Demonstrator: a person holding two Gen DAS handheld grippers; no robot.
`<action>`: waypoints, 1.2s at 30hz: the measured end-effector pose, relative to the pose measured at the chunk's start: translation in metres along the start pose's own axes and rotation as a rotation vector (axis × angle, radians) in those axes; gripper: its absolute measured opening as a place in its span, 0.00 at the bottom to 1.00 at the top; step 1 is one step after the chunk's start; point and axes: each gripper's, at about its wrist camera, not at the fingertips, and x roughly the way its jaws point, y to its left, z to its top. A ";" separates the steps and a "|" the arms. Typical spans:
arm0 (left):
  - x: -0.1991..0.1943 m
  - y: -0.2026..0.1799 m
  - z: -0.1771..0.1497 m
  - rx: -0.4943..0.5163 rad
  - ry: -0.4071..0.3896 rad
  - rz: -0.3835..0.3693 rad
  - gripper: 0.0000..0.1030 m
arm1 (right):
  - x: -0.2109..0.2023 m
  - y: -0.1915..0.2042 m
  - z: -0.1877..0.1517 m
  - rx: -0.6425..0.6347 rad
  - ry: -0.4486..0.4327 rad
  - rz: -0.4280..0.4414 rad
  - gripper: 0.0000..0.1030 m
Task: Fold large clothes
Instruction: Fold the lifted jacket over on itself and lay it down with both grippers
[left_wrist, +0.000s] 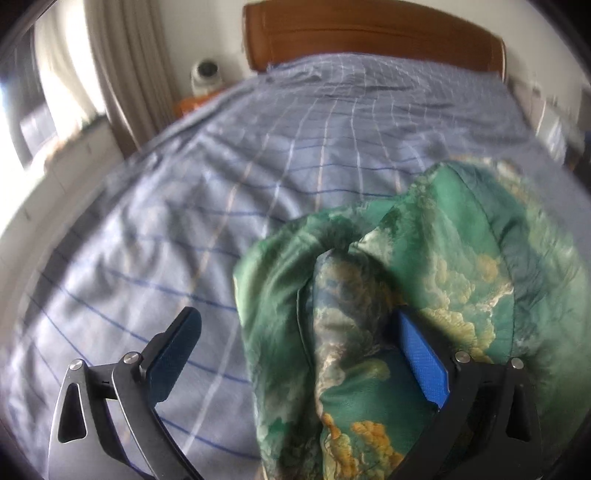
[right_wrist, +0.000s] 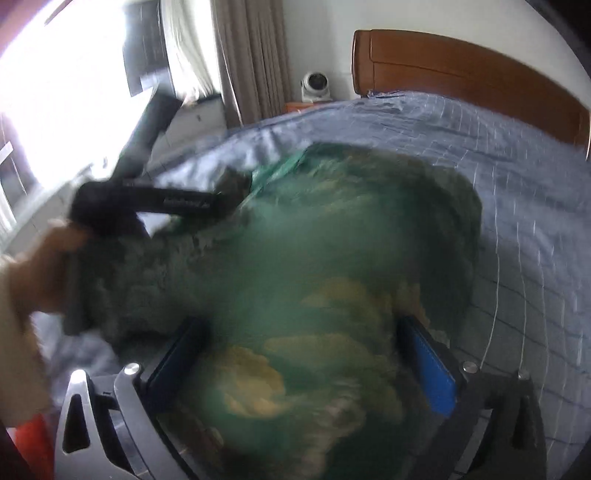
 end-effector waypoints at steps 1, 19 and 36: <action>0.007 0.003 -0.002 -0.018 0.010 -0.014 1.00 | 0.007 0.005 0.002 -0.004 0.004 -0.017 1.00; -0.053 0.041 0.023 -0.162 -0.002 -0.102 1.00 | -0.064 -0.030 0.016 0.148 -0.008 0.076 1.00; -0.153 0.022 -0.009 0.027 -0.111 -0.064 1.00 | -0.115 -0.032 -0.012 0.235 0.009 0.036 1.00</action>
